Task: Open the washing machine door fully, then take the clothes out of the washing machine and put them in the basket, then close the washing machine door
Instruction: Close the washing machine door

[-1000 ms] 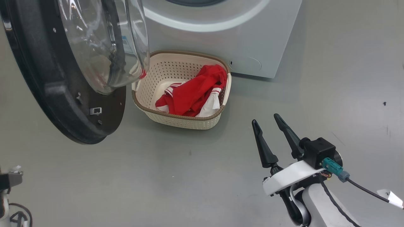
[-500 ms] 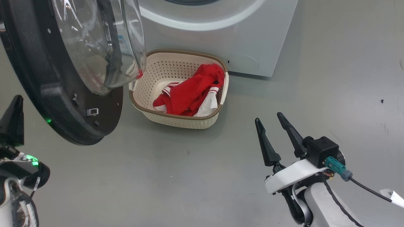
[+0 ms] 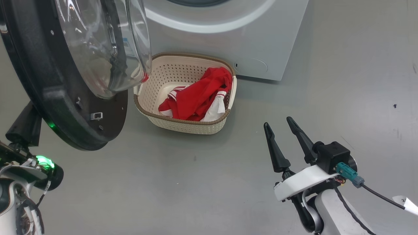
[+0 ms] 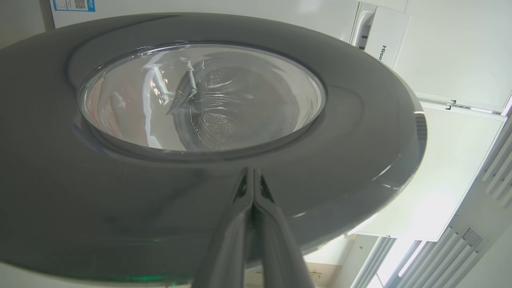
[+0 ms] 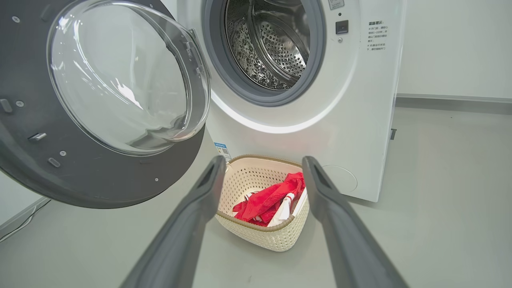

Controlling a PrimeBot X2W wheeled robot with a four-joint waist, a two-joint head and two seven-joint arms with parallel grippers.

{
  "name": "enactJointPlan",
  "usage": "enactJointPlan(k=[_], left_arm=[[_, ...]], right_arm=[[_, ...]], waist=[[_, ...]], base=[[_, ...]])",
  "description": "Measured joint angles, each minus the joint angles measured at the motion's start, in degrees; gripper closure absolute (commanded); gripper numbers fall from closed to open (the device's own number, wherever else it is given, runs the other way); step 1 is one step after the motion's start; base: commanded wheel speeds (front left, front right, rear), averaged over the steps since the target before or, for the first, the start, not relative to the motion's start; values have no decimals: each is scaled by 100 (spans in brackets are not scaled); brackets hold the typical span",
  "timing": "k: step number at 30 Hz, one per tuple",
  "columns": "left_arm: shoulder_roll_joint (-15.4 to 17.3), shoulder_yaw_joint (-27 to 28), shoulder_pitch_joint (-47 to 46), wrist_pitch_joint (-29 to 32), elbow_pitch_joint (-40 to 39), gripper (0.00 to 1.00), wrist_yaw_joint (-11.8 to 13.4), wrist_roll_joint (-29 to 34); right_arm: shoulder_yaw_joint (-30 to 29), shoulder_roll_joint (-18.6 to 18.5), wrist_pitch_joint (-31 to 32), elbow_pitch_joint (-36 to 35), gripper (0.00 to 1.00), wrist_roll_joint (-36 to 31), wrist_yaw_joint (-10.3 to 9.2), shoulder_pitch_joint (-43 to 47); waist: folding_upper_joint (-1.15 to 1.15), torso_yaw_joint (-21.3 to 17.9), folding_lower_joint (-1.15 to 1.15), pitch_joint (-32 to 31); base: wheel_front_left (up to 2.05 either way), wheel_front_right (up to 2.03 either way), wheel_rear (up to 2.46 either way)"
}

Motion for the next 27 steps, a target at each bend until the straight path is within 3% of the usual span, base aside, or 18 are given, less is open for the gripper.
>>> enactJointPlan(k=[12,27], left_arm=[[-15,-194,115,227,-171,100,51,-137],[-78,-664,263,344,-341,100,56,-287]], right_arm=[[133,1,0,3,0,-5,0,-9],[300,0,0,-30,0,145,0,-141]], waist=[[0,-112,0,29],[0,-628,0,171]], base=[[0,0,0],[0,0,0]])
